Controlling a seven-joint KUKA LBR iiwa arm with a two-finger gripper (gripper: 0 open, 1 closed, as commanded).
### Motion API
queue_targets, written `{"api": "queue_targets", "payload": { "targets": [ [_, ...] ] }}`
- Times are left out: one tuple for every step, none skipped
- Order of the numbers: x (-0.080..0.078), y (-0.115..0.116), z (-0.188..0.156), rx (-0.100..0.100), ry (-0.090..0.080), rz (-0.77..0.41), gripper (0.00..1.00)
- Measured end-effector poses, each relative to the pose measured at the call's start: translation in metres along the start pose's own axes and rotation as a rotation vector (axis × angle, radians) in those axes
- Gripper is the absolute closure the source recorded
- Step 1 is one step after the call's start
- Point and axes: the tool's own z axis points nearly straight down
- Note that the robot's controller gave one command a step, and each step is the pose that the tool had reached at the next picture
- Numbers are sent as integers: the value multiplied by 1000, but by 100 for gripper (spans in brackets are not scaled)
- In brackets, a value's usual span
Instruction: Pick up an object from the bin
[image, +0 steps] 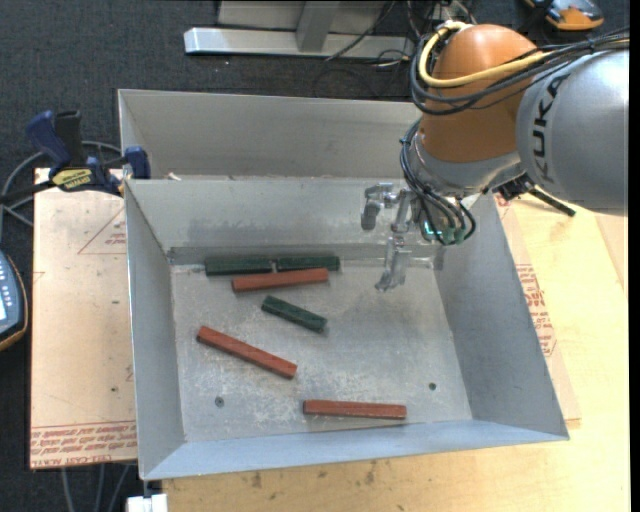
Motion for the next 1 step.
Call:
{"api": "queue_targets", "payload": {
  "targets": [
    [35,118,82,-3,0,46,0]
  ]
}}
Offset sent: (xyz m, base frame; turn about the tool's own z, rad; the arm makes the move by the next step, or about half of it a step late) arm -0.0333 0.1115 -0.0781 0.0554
